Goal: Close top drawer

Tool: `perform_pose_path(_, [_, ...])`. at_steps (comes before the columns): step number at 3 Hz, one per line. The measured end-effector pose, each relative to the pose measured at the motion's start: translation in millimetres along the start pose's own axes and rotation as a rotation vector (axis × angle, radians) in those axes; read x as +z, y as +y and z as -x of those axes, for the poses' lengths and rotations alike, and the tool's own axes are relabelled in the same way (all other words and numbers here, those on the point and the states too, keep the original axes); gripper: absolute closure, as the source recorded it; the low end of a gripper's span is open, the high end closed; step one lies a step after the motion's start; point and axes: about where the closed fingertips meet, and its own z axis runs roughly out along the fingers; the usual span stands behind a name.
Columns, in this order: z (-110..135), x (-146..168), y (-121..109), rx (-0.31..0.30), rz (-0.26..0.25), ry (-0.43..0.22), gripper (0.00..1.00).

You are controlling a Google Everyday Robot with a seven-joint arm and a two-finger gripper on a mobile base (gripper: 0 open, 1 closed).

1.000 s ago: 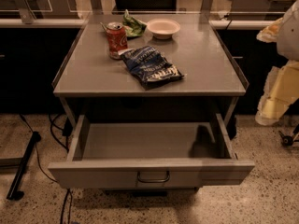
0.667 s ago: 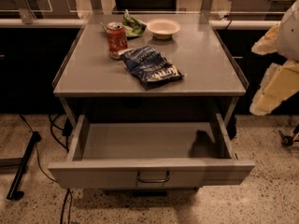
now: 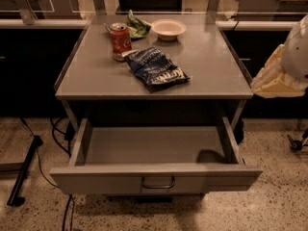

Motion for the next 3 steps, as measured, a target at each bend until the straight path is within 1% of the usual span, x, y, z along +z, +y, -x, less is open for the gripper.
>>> perform_pose_path(1, [-0.3, 16.7, 16.0, 0.013, -0.021, -0.032, 1.0])
perform_pose_path(2, [-7.2, 53.7, 30.9, 0.029, -0.016, -0.063, 1.0])
perform_pose_path(3, [-9.1, 64.5, 33.2, 0.033, -0.021, -0.068, 1.0])
